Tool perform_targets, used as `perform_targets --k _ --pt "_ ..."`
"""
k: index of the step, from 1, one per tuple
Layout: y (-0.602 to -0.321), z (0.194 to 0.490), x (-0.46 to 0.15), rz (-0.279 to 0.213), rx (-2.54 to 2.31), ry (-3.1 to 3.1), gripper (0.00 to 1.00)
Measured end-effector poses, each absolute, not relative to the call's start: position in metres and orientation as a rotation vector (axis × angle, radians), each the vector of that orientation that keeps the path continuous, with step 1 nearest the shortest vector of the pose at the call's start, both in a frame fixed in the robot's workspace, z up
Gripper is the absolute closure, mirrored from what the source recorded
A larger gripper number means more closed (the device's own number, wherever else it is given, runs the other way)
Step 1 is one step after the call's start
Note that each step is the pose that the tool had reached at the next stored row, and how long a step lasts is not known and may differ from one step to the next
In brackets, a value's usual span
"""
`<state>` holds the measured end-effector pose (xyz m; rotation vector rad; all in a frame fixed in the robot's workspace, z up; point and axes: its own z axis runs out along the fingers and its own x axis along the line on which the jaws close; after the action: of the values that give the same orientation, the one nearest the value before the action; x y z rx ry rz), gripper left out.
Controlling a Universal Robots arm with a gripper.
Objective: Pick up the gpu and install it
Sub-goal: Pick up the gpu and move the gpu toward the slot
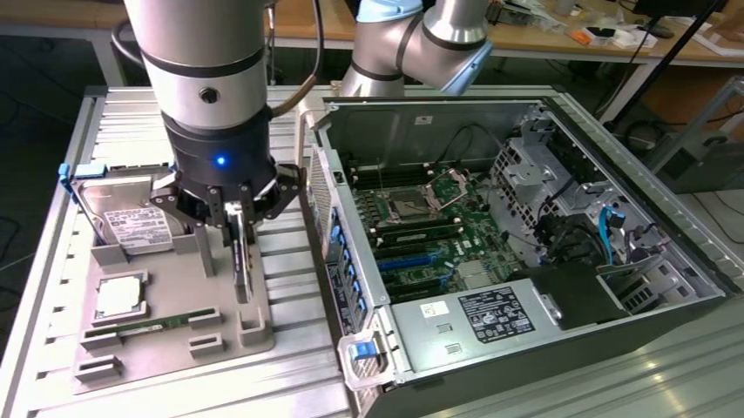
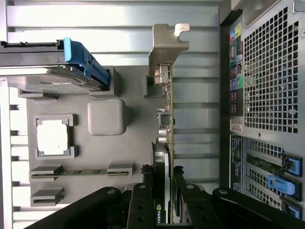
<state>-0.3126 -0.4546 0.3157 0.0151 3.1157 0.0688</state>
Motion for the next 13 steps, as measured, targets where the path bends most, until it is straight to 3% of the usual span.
perform_targets --k 13 --pt "-0.4546 0.3175 -0.3126 0.069 0.015 3.116 0.73"
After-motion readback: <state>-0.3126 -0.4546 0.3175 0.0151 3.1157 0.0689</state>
